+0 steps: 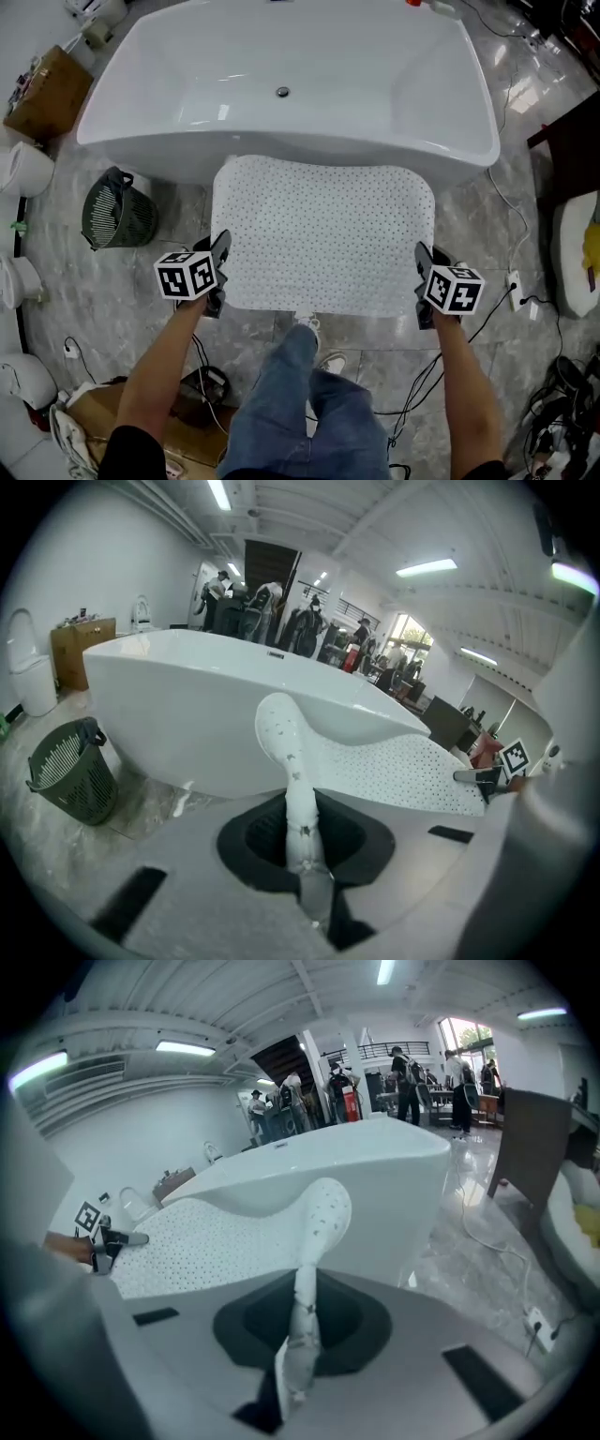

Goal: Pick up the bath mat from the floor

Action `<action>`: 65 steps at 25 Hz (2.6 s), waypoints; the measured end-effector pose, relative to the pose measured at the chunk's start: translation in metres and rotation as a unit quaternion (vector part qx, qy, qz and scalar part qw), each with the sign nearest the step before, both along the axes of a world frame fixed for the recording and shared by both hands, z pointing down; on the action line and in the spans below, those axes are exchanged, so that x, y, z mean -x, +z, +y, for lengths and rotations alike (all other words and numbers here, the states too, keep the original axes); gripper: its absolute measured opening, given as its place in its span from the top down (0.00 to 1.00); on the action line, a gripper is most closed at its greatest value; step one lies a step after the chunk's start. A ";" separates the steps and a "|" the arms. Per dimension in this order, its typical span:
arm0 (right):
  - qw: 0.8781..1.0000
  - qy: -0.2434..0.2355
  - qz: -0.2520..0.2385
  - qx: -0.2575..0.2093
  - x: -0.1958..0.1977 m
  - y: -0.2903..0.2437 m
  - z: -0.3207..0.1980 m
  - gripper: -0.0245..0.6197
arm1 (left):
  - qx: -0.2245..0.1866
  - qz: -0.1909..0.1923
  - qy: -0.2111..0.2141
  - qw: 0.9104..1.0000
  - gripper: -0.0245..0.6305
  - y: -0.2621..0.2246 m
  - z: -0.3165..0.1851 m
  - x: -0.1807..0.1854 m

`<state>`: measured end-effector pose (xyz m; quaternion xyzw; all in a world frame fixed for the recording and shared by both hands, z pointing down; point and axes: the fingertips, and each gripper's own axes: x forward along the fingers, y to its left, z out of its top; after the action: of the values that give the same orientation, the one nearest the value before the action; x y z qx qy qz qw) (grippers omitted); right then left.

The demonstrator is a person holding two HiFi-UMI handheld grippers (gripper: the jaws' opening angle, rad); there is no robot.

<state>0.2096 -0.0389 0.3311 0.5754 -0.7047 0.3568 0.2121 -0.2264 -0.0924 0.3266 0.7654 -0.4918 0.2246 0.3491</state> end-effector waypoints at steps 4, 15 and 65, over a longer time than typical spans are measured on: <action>1.000 0.000 0.008 -0.018 -0.004 -0.053 0.008 0.92 | -0.014 0.000 -0.005 1.000 0.92 -0.055 0.005 0.000; 0.994 0.022 0.022 -0.102 0.003 -0.197 -0.004 0.92 | -0.091 0.003 0.012 0.996 0.92 -0.190 -0.014 -0.016; 0.908 0.054 0.106 -0.402 -0.036 -0.511 -0.136 0.92 | -0.381 -0.015 -0.008 0.924 0.92 -0.498 -0.150 -0.067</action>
<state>0.2451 -0.1752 -0.1804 0.6837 -0.7295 -0.0091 0.0170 -0.1598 -0.2419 -0.1713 0.8332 -0.5516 0.0292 0.0253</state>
